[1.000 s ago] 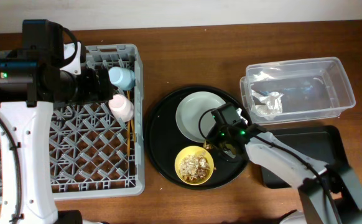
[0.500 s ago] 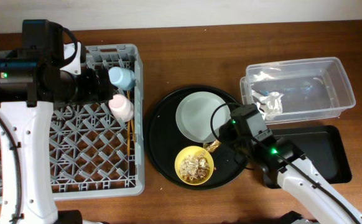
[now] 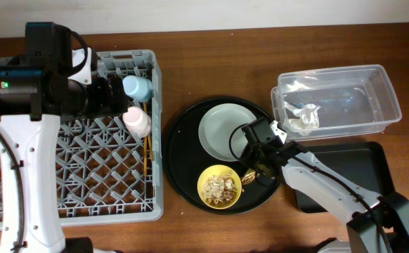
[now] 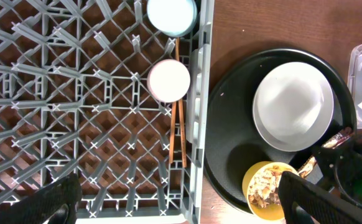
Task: Sort waste into correct bins and load items into the dishwasher rack
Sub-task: 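Return the right gripper to the tray and grasp the Nescafe packet, then lift the Nescafe packet with the right gripper and drop it into the clear bin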
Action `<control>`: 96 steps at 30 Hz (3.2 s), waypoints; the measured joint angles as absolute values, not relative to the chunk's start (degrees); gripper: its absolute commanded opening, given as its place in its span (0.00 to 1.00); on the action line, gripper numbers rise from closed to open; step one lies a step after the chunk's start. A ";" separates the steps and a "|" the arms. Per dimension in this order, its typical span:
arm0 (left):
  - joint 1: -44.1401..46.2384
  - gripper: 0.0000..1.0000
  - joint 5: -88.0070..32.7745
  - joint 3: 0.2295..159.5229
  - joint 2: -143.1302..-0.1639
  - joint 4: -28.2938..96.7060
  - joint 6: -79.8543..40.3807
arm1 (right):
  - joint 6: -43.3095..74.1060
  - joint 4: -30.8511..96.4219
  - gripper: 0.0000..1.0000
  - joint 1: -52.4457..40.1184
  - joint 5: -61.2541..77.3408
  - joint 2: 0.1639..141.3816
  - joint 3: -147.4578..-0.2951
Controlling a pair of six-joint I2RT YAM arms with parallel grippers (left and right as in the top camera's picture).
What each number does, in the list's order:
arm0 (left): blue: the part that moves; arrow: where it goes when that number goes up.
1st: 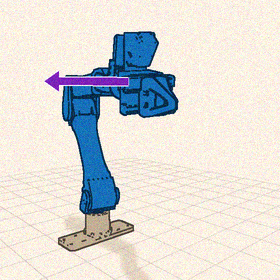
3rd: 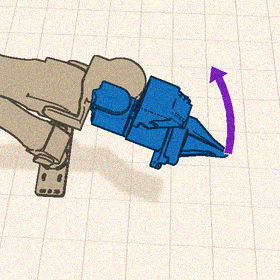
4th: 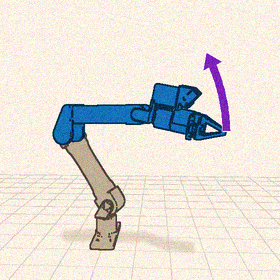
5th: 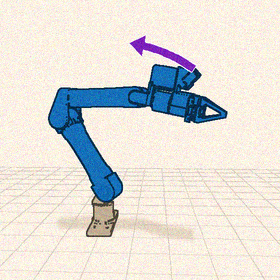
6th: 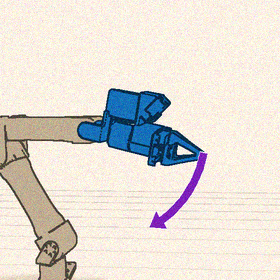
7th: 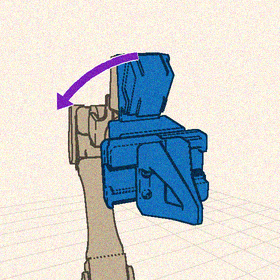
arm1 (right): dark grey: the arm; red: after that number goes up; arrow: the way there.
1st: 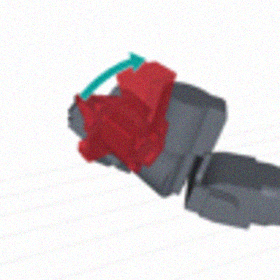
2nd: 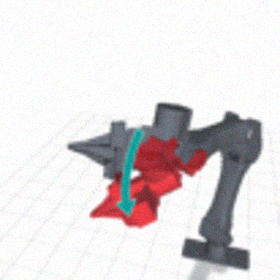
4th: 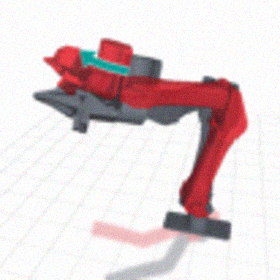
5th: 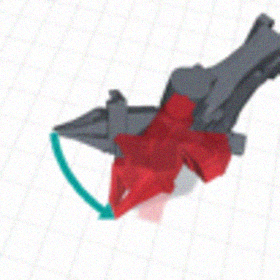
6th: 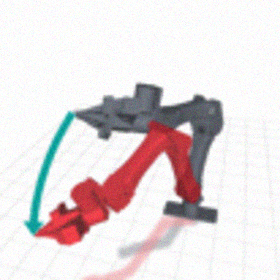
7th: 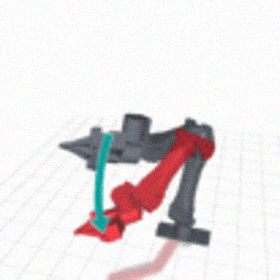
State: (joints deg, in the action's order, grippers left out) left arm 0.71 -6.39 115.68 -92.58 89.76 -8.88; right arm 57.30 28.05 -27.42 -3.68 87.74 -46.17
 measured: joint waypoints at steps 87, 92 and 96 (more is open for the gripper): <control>0.73 0.99 -6.39 115.68 -92.58 89.73 -8.86 | 52.95 34.28 0.41 -32.14 -2.28 93.60 -48.42; 0.73 0.99 -6.39 115.68 -92.58 89.76 -8.86 | 53.10 35.33 0.04 -32.14 -3.09 93.89 -48.42; 0.73 0.99 -6.39 115.68 -92.58 89.78 -8.86 | 52.27 41.25 0.04 -32.14 -3.11 93.49 -50.24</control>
State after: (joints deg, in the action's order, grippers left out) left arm 0.73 -6.39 115.68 -92.58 89.78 -8.86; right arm 52.27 41.25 -32.14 -3.11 93.49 -50.24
